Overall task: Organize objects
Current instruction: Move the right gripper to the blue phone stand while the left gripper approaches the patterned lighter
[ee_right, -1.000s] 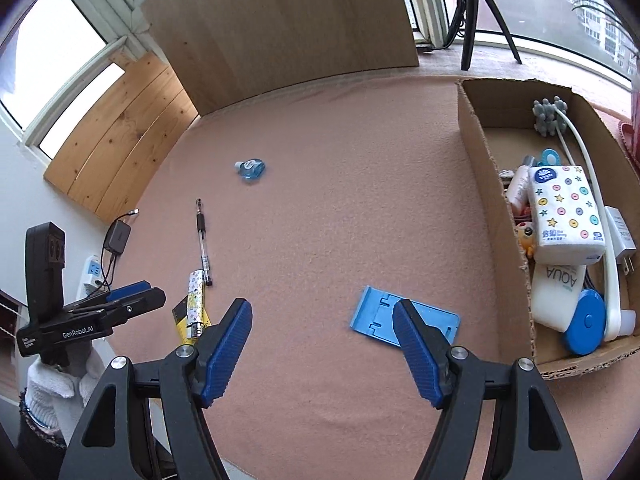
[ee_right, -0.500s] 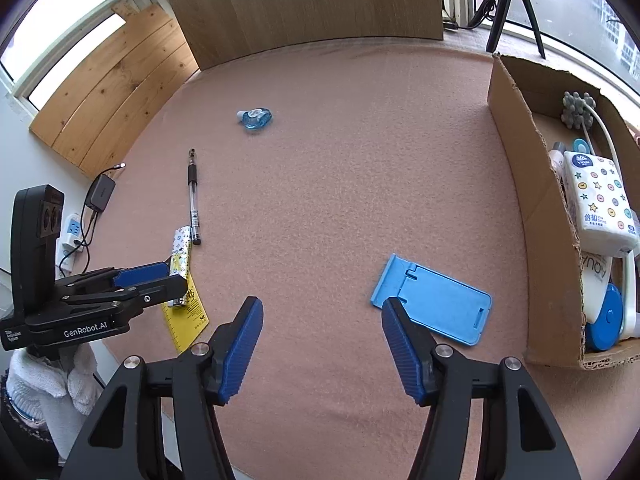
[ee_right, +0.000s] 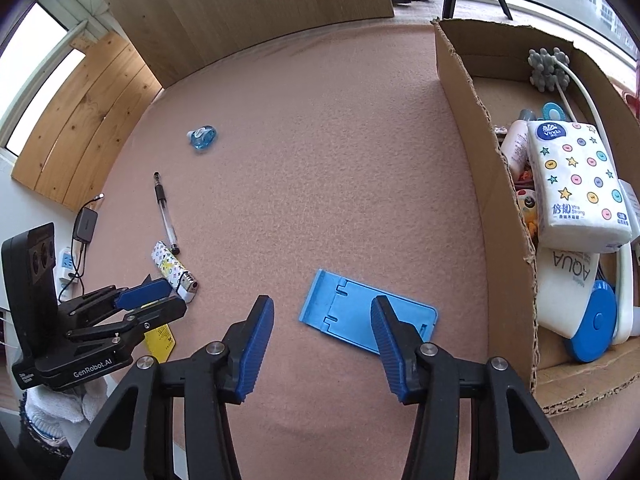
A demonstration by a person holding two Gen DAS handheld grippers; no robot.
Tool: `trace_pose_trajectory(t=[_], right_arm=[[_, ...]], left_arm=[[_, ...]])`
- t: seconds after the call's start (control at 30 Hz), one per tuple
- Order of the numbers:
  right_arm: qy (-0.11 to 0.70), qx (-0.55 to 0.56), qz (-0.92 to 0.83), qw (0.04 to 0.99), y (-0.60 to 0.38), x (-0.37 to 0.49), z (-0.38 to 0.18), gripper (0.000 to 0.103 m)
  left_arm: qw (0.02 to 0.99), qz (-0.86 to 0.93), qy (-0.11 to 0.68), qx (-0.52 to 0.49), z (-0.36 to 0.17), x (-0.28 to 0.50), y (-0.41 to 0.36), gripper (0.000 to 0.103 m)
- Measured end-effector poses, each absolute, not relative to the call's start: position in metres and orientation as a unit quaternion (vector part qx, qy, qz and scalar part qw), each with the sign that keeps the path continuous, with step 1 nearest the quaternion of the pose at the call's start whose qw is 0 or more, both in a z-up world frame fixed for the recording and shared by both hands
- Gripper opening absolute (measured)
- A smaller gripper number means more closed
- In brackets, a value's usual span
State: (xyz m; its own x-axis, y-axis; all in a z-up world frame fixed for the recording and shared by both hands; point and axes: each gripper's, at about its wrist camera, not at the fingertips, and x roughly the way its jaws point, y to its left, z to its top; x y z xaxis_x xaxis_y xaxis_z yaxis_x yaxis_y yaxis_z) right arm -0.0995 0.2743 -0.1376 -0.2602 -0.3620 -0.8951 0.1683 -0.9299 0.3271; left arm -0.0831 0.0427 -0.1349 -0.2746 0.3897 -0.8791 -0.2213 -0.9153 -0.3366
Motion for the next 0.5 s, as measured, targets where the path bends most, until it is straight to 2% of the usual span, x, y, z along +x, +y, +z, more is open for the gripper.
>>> trace_pose_trajectory(t=[0.3, 0.33, 0.4, 0.5], right_arm=[[-0.086, 0.602, -0.776, 0.166, 0.267, -0.117, -0.143, 0.046], [-0.094, 0.606, -0.77, 0.174, 0.266, -0.116, -0.142, 0.045], [-0.101, 0.625, -0.752, 0.182, 0.263, -0.116, -0.146, 0.032], [-0.105, 0.641, -0.736, 0.188, 0.255, -0.115, -0.155, 0.026]], left_arm=[[0.202, 0.792, -0.099, -0.568, -0.124, -0.073, 0.029, 0.044], [0.202, 0.792, -0.101, -0.567, -0.123, -0.073, 0.025, 0.044], [0.202, 0.793, -0.106, -0.565, -0.122, -0.071, 0.02, 0.044], [0.203, 0.794, -0.109, -0.563, -0.12, -0.071, 0.015, 0.044]])
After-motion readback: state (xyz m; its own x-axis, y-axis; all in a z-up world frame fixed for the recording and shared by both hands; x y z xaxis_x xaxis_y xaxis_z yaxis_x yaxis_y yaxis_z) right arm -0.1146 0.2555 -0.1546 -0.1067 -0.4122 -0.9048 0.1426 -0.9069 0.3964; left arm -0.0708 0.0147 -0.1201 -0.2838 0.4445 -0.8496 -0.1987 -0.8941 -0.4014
